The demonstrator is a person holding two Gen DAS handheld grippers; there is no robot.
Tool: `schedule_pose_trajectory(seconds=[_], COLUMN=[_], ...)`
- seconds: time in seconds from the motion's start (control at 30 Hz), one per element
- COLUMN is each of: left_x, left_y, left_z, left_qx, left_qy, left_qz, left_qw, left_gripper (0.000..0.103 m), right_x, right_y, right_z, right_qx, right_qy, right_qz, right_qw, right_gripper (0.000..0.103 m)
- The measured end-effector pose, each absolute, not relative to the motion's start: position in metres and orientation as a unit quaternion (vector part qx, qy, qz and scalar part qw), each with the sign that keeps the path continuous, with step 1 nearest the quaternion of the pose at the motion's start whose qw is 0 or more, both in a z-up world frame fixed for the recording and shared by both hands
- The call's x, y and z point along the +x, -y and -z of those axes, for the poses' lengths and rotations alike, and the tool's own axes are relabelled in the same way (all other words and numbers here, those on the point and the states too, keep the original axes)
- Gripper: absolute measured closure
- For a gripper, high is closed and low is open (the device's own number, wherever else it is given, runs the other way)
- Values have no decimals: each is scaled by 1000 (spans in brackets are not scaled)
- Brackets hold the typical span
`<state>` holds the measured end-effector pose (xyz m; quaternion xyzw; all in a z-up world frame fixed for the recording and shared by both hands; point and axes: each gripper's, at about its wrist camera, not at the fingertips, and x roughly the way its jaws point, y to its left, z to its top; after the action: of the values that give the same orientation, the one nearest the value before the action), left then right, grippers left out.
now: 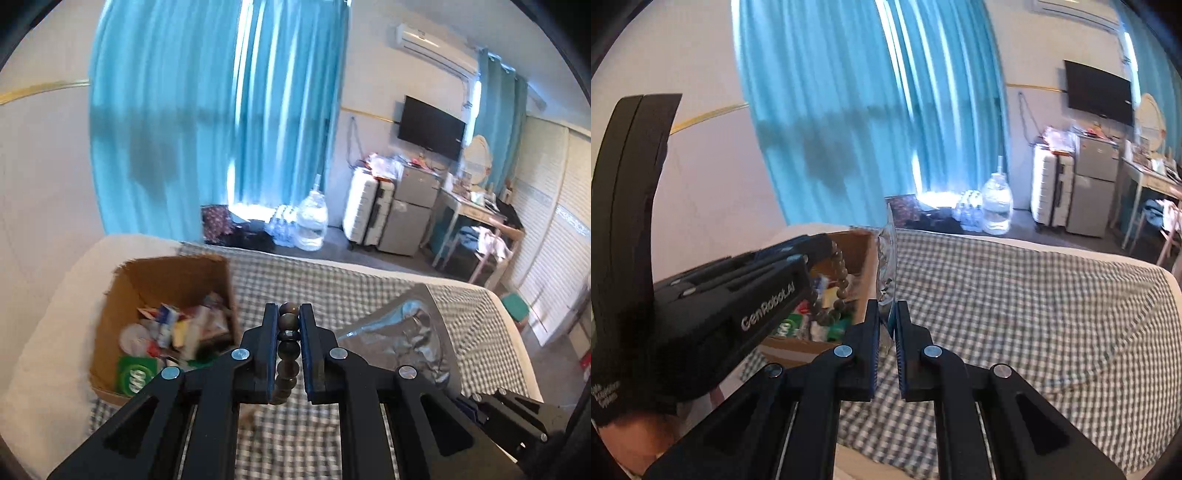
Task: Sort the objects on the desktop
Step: 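Carry the bracelet and blister pack into the cardboard box and release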
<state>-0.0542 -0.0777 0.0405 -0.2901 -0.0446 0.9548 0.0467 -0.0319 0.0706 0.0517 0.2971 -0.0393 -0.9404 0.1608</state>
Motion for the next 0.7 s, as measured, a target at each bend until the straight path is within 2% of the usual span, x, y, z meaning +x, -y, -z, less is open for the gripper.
schedule_pose_trajectory(seconds=[0.3, 0.7], left_x=[-89, -163], left_y=[163, 251], left_z=[-26, 28], left_qx=[-302, -354], left_qy=[52, 63], left_qz=[-952, -931], left_qw=[-13, -70], left_gripper=[92, 92], right_x=[-72, -158], right_y=[-4, 48], right_z=[-39, 14], right_qx=[317, 372], right_qy=[26, 28], right_qz=[924, 893], right_qw=[212, 250], right_gripper=[96, 95])
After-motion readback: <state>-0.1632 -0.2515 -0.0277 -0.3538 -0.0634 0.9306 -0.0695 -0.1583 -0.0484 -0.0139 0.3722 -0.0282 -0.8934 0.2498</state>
